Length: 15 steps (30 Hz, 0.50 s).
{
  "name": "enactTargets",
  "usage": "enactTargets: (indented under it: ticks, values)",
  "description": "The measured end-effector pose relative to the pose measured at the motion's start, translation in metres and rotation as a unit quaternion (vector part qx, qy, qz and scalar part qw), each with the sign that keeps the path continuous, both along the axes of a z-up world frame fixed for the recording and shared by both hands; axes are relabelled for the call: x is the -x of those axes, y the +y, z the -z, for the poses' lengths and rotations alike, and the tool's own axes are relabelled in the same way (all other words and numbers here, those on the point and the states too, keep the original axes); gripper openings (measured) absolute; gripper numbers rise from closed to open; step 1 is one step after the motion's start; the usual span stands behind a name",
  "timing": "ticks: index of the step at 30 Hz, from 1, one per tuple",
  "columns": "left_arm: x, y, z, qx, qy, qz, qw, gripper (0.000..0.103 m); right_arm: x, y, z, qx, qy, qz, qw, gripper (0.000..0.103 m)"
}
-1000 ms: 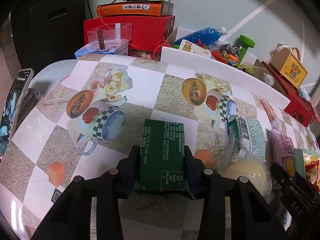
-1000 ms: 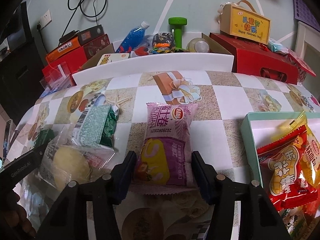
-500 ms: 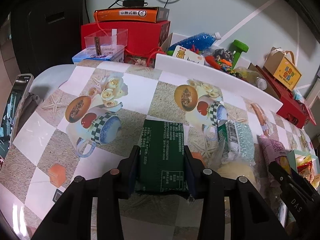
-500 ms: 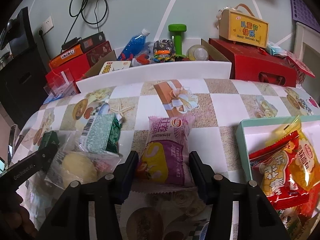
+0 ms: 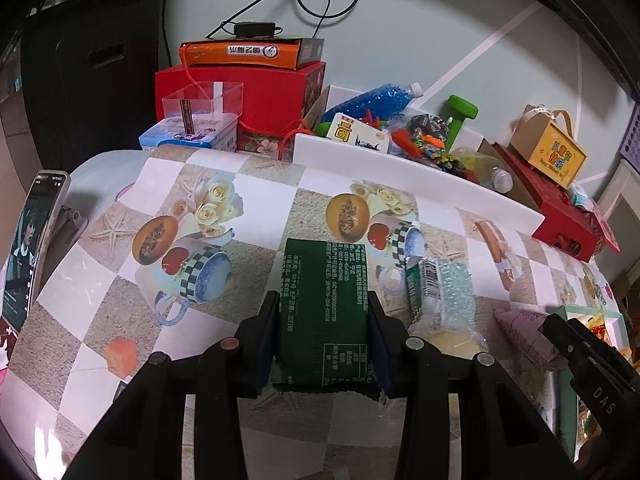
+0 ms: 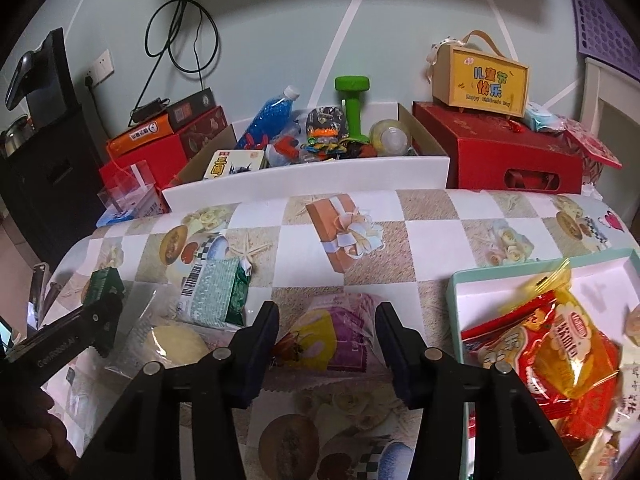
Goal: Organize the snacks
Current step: 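Lift and carry the green box and pink bag over the white tray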
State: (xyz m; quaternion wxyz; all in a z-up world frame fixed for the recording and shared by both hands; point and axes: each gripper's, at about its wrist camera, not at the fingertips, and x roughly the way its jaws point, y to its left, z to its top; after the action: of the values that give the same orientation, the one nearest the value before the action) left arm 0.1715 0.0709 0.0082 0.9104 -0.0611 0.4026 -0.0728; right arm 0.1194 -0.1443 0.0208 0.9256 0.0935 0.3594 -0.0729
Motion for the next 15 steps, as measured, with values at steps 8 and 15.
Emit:
enactTargets:
  ticks: [8, 15]
  values:
    - [0.0, -0.002, 0.0, 0.003, 0.005, 0.006, 1.0, 0.042, 0.0, -0.005, 0.008, 0.002, 0.039, -0.003, 0.999, 0.053]
    - [-0.003, 0.0, 0.007, 0.009, 0.019, 0.01, 0.9997, 0.042, -0.005, -0.007, 0.032, -0.002, 0.097, -0.002, 0.995, 0.052]
